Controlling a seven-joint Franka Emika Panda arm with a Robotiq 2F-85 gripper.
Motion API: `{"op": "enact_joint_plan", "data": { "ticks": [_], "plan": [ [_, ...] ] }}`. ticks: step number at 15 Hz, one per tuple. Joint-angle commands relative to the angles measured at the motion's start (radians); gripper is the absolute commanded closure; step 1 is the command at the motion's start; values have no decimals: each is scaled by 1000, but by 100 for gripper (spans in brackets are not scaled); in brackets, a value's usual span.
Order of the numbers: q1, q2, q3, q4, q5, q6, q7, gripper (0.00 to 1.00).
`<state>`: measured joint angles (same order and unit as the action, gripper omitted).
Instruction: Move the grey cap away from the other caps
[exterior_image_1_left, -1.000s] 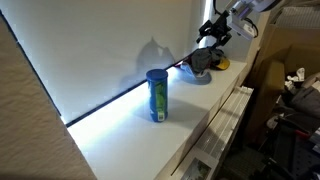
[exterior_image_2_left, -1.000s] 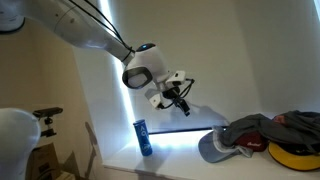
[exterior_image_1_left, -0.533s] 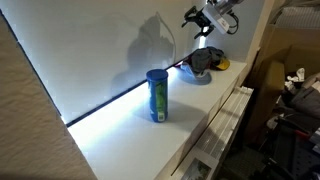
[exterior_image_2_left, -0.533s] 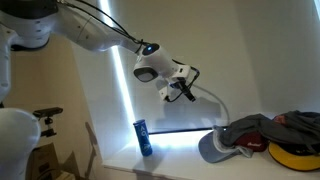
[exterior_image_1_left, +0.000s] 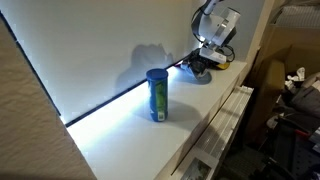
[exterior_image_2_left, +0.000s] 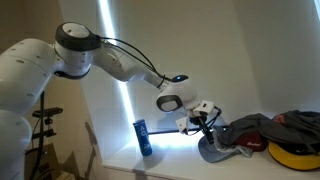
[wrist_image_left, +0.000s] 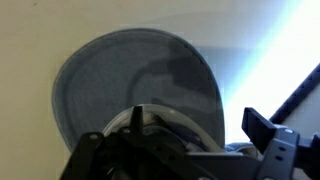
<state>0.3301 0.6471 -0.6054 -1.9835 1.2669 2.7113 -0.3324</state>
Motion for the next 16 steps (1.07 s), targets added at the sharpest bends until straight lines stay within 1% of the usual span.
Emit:
{"op": "enact_joint_plan", "data": {
  "ticks": [1, 3, 4, 6, 7, 8, 9, 10, 11, 13, 15, 16],
  "plan": [
    [-159, -71, 190, -10, -124, 101, 47, 0],
    [-169, -110, 209, -11, -129, 106, 47, 0],
    [-31, -72, 49, -14, -18, 47, -8, 0],
    [-21, -68, 28, -44, -15, 118, -8, 0],
    [-21, -56, 7, -65, -43, 130, 12, 0],
    [-160, -90, 142, -93, -181, 207, 86, 0],
    [-188, -76, 144, -110, -222, 233, 107, 0],
    [-109, -34, 31, -118, -152, 207, 82, 0],
    [-119, -53, 82, -89, -159, 199, 88, 0],
    [-121, -31, 39, -110, -159, 199, 87, 0],
    [-120, -28, 33, -111, -159, 199, 87, 0],
    [-185, -88, 82, -122, -96, 176, -19, 0]
  ]
}}
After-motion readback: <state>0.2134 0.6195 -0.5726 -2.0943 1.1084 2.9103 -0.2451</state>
